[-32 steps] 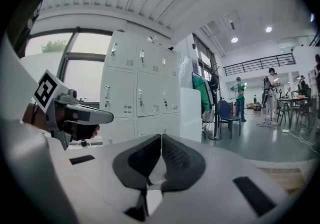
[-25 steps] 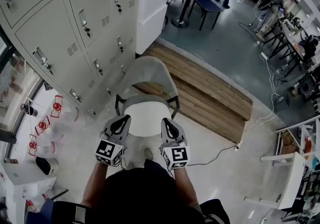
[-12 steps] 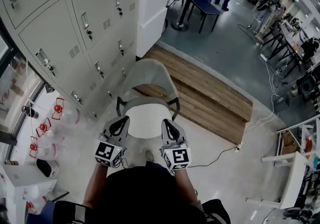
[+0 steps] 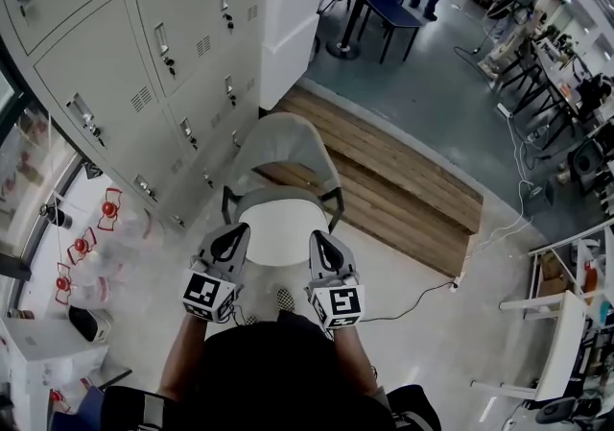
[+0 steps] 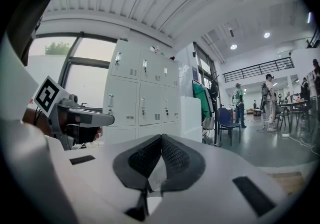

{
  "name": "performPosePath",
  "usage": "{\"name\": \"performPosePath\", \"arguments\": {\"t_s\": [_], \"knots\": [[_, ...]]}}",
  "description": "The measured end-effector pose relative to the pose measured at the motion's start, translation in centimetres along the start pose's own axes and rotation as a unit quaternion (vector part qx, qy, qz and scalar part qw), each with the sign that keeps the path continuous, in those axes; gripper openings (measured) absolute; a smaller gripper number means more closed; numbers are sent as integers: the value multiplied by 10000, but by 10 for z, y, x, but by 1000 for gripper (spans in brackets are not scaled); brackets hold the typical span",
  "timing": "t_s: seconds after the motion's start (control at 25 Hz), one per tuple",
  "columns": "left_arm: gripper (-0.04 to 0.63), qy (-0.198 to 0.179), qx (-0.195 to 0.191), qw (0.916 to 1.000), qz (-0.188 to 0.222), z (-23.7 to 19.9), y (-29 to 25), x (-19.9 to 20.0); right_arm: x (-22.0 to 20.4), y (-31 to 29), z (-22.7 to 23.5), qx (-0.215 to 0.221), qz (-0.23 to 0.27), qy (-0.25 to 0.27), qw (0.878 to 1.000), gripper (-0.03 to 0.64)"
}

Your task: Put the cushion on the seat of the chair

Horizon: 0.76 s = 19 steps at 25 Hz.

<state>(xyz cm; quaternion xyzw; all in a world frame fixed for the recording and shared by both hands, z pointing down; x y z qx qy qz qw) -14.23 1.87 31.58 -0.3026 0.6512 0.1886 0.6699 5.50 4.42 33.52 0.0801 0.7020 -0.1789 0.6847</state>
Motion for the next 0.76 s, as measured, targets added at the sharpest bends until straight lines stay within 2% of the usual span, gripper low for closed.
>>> {"name": "performPosePath", "arguments": {"t_s": [0.76], "knots": [[18, 12, -39, 10000, -72, 6, -3, 0, -4, 2, 2, 51, -42, -99, 9999, 29]]}}
Point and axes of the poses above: the fingertips, and each gripper's own axes: y backward along the fingers, z to its right, x out of its top, the point moved 6 cm from there along y, backward along the fingers, and after that the axes turned 2 degrees about -z, right-handed, at the moved point
